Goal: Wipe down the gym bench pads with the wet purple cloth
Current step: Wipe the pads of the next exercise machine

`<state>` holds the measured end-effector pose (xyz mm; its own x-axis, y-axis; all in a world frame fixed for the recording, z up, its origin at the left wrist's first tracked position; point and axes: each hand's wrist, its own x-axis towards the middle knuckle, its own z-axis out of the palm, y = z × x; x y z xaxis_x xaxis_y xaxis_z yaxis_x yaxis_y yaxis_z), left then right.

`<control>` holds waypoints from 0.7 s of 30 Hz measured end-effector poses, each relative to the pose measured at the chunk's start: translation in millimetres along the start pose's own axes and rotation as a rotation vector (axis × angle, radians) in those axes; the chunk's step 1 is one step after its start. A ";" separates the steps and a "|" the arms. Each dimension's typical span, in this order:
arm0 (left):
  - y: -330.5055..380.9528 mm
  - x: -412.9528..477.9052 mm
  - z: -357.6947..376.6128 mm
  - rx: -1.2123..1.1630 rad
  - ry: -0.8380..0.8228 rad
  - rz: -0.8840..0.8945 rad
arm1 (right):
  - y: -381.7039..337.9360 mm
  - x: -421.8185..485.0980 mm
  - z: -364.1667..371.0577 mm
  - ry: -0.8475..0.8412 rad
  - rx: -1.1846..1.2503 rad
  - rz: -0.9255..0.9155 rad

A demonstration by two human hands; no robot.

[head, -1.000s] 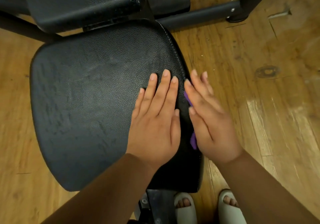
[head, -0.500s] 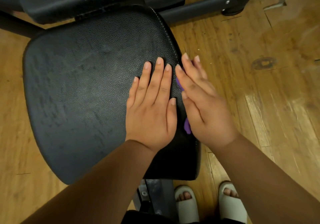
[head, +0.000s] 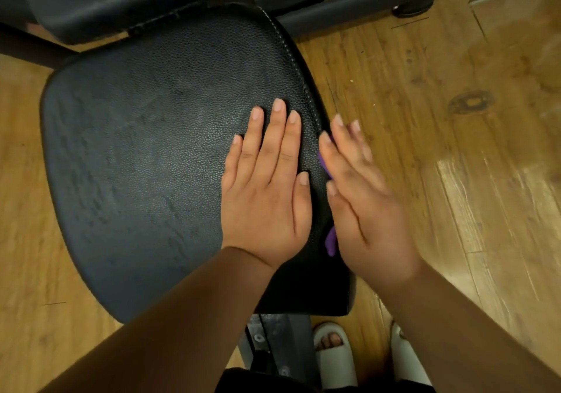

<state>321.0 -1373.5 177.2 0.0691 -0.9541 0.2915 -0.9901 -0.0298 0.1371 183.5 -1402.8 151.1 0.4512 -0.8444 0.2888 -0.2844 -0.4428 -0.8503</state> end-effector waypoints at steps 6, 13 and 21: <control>0.2 0.2 -0.2 -0.007 0.008 0.003 | -7.3 15.4 1.7 0.022 -0.020 0.010; -0.6 -0.2 0.5 -0.015 0.019 0.009 | 0.8 1.6 1.9 0.022 0.062 0.012; 0.1 -0.1 -0.6 -0.013 0.018 -0.006 | 1.0 16.8 4.5 0.061 0.121 0.028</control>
<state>320.9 -1373.2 177.7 0.0773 -0.9483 0.3077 -0.9880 -0.0315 0.1511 194.6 -1416.1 153.2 0.3913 -0.8744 0.2869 -0.1906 -0.3820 -0.9043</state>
